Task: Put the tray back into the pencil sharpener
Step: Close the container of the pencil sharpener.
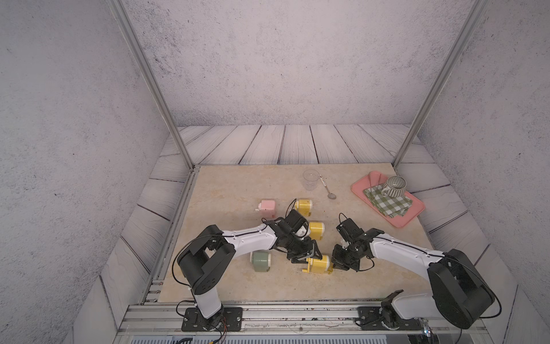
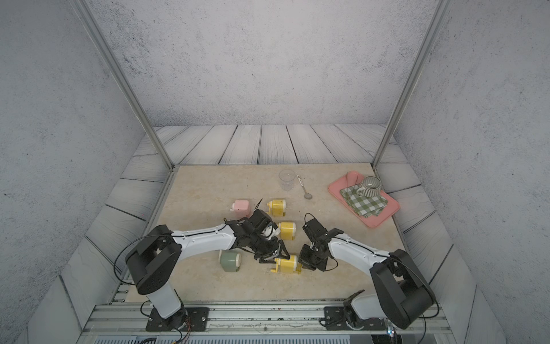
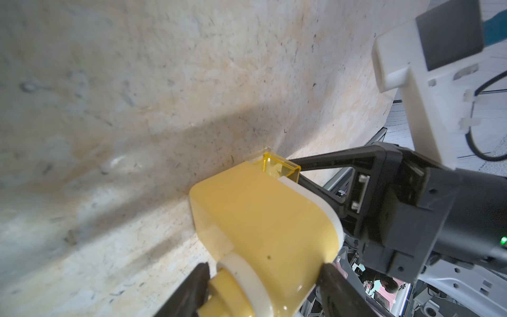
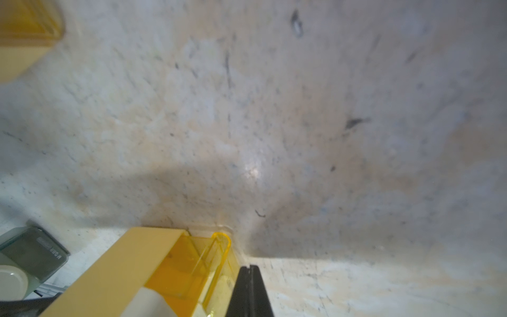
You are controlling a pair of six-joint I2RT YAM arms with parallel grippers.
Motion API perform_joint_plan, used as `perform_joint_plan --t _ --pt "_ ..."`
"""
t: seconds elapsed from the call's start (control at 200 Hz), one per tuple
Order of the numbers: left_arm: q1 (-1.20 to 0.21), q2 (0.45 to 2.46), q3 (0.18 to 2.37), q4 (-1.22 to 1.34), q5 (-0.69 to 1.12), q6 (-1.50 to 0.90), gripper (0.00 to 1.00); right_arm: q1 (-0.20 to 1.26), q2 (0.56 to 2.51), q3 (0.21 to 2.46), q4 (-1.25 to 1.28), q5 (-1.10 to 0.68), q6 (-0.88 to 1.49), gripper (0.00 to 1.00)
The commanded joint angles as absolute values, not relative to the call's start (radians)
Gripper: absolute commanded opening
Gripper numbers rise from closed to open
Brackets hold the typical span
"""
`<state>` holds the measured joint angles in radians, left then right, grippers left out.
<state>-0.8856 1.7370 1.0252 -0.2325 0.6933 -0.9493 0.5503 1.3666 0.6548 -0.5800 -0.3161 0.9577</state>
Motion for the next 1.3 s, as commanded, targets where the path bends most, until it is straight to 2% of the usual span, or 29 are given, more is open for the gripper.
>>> perform_joint_plan --t 0.0,1.296 --pt "-0.882 1.725 1.009 -0.246 0.684 -0.945 0.66 0.548 1.362 0.647 -0.541 -0.34 0.969 0.0" --pt "-0.882 1.748 1.026 -0.247 0.698 -0.94 0.66 0.548 1.294 0.509 -0.252 -0.514 1.053 0.0"
